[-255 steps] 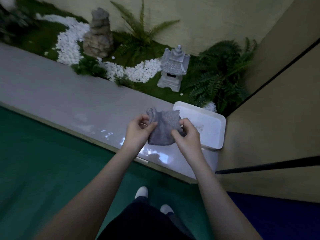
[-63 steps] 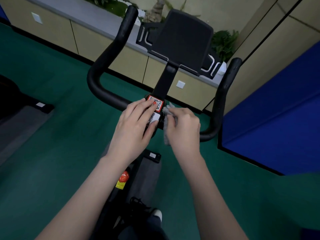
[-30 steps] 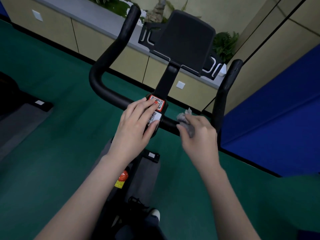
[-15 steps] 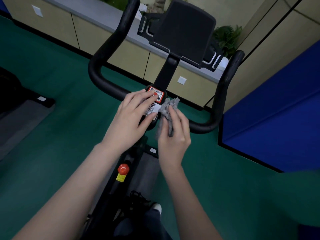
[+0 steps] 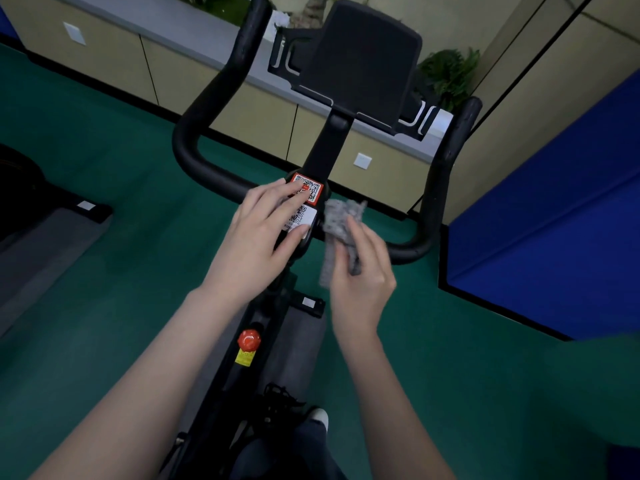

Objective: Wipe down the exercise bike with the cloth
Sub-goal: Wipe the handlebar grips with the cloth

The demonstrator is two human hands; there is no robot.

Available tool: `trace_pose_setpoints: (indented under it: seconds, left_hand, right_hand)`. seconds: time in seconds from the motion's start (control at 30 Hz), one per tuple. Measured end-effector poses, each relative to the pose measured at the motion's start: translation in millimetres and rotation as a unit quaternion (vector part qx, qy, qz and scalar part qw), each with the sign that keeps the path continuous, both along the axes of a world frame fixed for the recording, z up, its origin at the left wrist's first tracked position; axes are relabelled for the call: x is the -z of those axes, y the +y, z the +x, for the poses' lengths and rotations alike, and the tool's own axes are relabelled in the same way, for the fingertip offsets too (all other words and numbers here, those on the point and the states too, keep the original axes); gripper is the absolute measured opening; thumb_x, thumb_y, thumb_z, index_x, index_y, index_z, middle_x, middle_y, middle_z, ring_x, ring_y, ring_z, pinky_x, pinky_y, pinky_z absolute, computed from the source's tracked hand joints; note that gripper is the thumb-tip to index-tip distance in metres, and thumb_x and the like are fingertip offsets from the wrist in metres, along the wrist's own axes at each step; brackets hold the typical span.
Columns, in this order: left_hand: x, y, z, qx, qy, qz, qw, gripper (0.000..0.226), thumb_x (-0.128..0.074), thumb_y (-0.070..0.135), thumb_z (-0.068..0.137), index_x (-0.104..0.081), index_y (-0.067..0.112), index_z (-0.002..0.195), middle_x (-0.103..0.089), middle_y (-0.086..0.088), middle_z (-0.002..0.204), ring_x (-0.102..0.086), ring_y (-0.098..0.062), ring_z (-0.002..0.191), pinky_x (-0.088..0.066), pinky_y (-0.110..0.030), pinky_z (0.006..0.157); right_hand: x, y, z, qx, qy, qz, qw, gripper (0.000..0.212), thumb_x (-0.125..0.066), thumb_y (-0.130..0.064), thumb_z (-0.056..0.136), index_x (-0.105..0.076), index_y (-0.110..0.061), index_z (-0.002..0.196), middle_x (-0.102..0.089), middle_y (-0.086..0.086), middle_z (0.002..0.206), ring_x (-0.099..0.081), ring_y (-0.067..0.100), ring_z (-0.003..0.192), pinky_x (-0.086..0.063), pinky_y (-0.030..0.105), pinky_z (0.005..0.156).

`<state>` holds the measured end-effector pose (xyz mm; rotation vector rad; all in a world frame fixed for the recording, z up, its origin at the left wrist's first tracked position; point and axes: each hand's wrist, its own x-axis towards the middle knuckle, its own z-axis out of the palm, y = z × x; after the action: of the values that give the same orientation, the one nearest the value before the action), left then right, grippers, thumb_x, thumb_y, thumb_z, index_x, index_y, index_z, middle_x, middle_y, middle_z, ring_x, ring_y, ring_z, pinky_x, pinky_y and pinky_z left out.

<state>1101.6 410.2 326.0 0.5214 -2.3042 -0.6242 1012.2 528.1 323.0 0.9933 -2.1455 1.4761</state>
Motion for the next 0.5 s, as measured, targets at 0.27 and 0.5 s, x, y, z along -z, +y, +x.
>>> trace_pose_setpoints:
  seconds: [0.27, 0.5]
  left_hand:
    - [-16.9, 4.8, -11.8, 0.005, -0.05, -0.06, 0.997, 0.043, -0.054, 0.034, 0.093, -0.056, 0.011, 0.129, -0.052, -0.001, 0.134, -0.038, -0.021, 0.13, -0.029, -0.041, 0.106]
    - [-15.0, 1.4, -16.7, 0.037, -0.079, -0.075, 0.993, 0.049, -0.067, 0.036, 0.085, -0.059, 0.011, 0.126, -0.051, 0.0, 0.136, -0.038, -0.022, 0.131, -0.025, -0.038, 0.109]
  right_hand:
    - [-7.2, 10.7, -4.0, 0.03, -0.016, 0.002, 0.999, 0.032, -0.067, 0.007, 0.083, -0.067, 0.001, 0.114, -0.065, 0.011, 0.108, -0.059, 0.008, 0.102, -0.045, 0.012, 0.094]
    - [-11.5, 29.3, -18.4, 0.076, -0.027, 0.015, 0.997, 0.031, -0.066, 0.004, 0.085, -0.067, -0.002, 0.115, -0.066, 0.012, 0.109, -0.061, 0.013, 0.1, -0.043, 0.008, 0.094]
